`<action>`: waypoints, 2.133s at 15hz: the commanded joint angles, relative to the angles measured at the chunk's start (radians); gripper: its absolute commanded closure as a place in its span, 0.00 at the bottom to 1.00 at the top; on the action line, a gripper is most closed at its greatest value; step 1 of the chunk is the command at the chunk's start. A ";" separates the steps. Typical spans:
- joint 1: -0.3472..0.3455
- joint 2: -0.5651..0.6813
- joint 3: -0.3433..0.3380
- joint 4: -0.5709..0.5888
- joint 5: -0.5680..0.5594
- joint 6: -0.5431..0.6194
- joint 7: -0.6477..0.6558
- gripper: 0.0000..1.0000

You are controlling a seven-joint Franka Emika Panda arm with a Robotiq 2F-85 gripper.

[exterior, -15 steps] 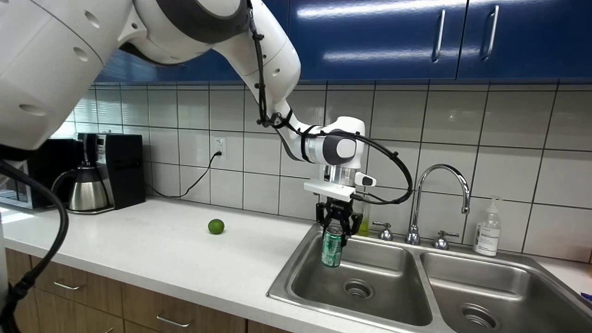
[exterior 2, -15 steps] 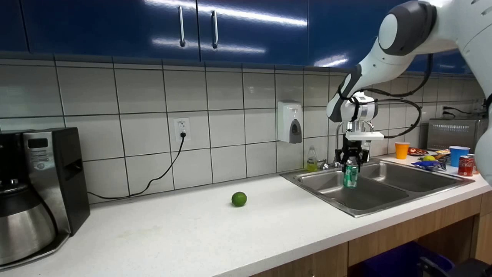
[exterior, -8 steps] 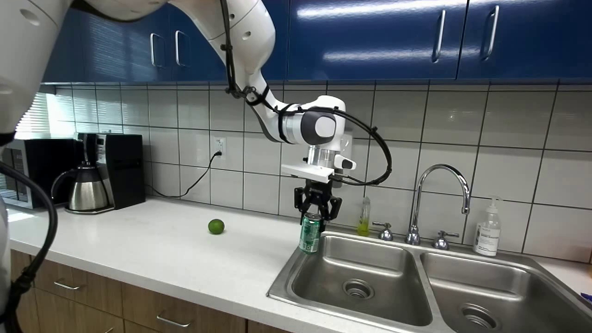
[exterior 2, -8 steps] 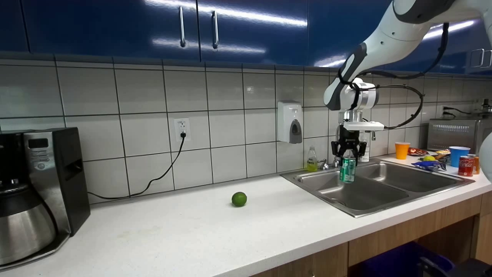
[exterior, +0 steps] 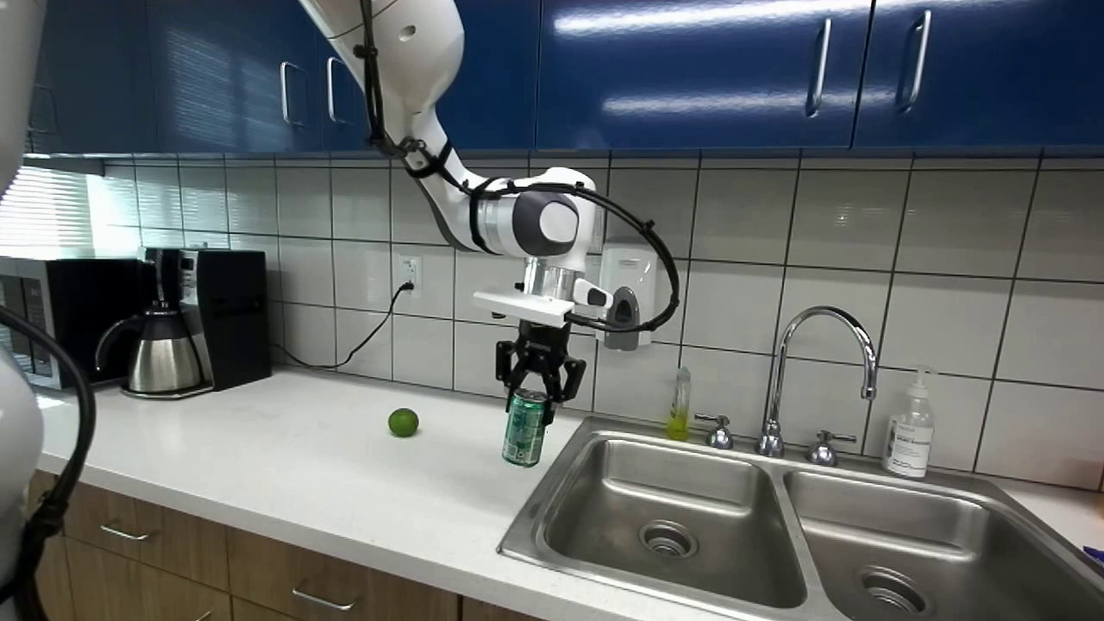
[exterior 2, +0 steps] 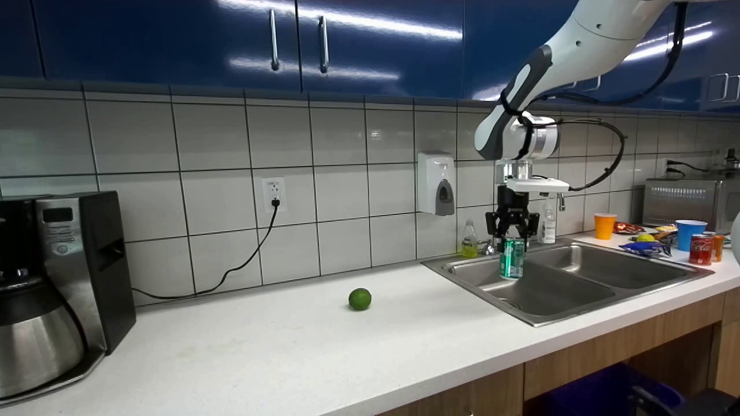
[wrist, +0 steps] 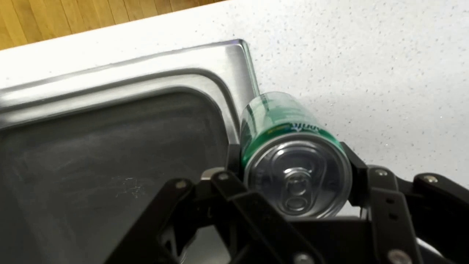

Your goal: Remove the can from the sink

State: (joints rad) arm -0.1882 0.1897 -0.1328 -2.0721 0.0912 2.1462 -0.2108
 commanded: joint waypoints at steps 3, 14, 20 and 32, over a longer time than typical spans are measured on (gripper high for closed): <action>0.057 -0.051 0.038 -0.057 -0.030 0.005 -0.007 0.62; 0.141 0.008 0.104 -0.098 -0.021 0.117 0.007 0.62; 0.146 0.068 0.116 -0.095 -0.021 0.186 0.014 0.62; 0.147 0.133 0.120 -0.095 -0.035 0.248 0.021 0.62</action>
State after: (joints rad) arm -0.0385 0.3195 -0.0215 -2.1678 0.0763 2.3769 -0.2100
